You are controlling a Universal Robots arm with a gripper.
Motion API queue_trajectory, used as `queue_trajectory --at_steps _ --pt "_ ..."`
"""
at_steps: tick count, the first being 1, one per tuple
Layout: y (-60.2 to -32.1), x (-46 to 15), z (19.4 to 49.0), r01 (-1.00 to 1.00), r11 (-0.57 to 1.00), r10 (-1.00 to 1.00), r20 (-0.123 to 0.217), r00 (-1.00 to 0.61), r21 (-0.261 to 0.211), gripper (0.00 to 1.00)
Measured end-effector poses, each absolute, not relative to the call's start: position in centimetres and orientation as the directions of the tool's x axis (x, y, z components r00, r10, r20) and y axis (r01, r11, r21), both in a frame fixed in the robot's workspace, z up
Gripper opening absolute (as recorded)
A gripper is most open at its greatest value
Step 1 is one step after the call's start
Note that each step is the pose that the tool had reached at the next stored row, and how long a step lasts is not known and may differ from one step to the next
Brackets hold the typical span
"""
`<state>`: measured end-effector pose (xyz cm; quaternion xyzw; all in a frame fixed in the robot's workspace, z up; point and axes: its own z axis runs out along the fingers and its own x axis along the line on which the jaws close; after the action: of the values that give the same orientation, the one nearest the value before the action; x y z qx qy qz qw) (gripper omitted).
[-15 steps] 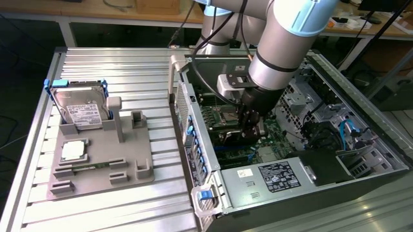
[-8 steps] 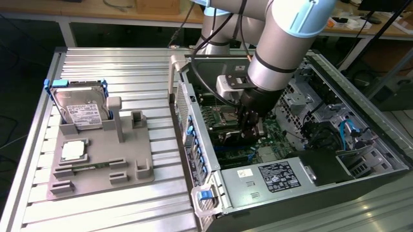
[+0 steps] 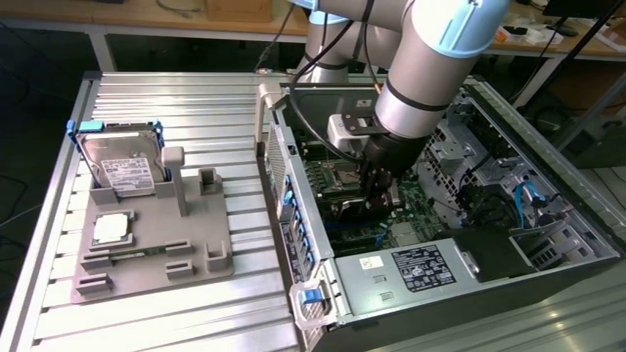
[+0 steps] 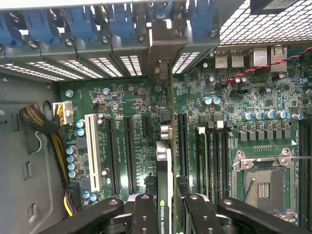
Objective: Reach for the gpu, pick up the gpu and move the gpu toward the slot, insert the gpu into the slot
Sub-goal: 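Insert the gpu into the slot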
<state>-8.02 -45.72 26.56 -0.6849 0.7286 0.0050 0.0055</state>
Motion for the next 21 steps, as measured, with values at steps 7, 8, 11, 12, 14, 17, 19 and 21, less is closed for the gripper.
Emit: queue_trajectory --at_steps 7,8,11,12,14,17,19,21 --pt "-45.72 -8.01 26.79 -0.998 0.062 -0.998 -0.015 -0.062 0.0 0.27" --pt "-45.72 -8.02 26.8 -0.998 0.062 -0.998 -0.015 -0.062 0.0 0.27" --pt "-45.87 -8.02 26.8 -0.998 0.062 -0.998 -0.014 -0.062 0.0 0.27" --pt "-45.9 -8.02 26.8 -0.998 0.062 -0.998 -0.014 -0.062 0.0 0.27" --pt "-45.94 -8.02 26.8 -0.998 0.062 -0.998 -0.015 -0.062 0.0 0.27" --pt "-45.95 -8.02 26.78 -0.998 0.062 -0.998 -0.014 -0.062 0.0 0.27" --pt "-45.96 -8.02 26.77 -0.998 0.062 -0.998 -0.014 -0.062 0.0 0.27" --pt "-45.99 -8.02 26.76 -0.998 0.062 -0.998 -0.015 -0.062 0.0 0.27"
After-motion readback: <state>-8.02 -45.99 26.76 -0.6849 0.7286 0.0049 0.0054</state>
